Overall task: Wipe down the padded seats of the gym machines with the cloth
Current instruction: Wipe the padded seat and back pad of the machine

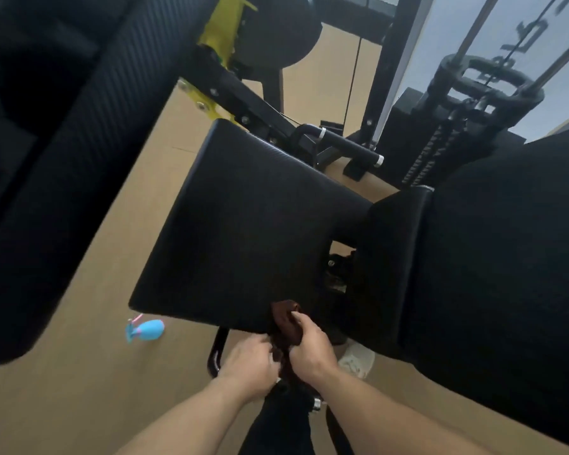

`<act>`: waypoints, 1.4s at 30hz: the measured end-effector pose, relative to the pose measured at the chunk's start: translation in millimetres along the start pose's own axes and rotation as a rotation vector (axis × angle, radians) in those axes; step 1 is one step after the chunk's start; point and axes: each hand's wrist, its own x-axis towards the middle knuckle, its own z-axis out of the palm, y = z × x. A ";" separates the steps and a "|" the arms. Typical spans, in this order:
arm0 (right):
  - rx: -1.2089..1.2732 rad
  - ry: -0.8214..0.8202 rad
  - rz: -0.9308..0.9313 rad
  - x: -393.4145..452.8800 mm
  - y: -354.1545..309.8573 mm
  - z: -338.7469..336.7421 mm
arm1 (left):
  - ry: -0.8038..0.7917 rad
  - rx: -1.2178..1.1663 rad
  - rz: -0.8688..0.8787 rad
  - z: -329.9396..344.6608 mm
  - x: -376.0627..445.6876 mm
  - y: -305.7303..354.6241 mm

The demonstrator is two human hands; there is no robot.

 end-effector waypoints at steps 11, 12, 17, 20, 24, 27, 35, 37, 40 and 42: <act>0.464 -0.062 0.112 -135.6 1.1 17.8 | -0.066 -0.929 -0.072 50.1 -130.2 -40.3; 0.452 -0.079 0.076 -149.0 -0.7 24.8 | -0.064 -0.975 -0.066 53.5 -140.4 -48.3; 0.455 -0.113 -0.034 -195.4 -3.7 55.5 | -0.008 -1.107 -0.047 71.3 -168.6 -93.1; 0.486 0.066 -0.028 -195.1 -0.4 61.3 | 0.043 -1.182 -0.035 75.7 -168.8 -110.4; 0.503 0.356 -0.013 -170.8 -5.1 51.4 | 0.235 -1.320 -0.097 68.0 -150.7 -112.6; 0.451 0.388 -0.057 -133.9 -26.2 35.4 | 0.394 -1.154 -0.091 48.6 -131.4 -98.5; 0.074 0.638 -0.466 18.9 -126.4 -19.0 | 0.746 -0.950 0.084 -28.1 -29.8 -54.2; -0.184 0.635 -0.537 61.5 -121.2 -2.8 | 0.936 -0.760 0.036 -34.6 3.8 -46.9; -0.432 0.401 -0.560 114.8 -87.8 32.9 | 1.044 -0.421 0.143 -26.2 50.7 -38.6; -0.486 0.416 -0.617 139.5 -71.6 47.9 | 1.037 -0.300 0.197 -17.7 74.1 -36.7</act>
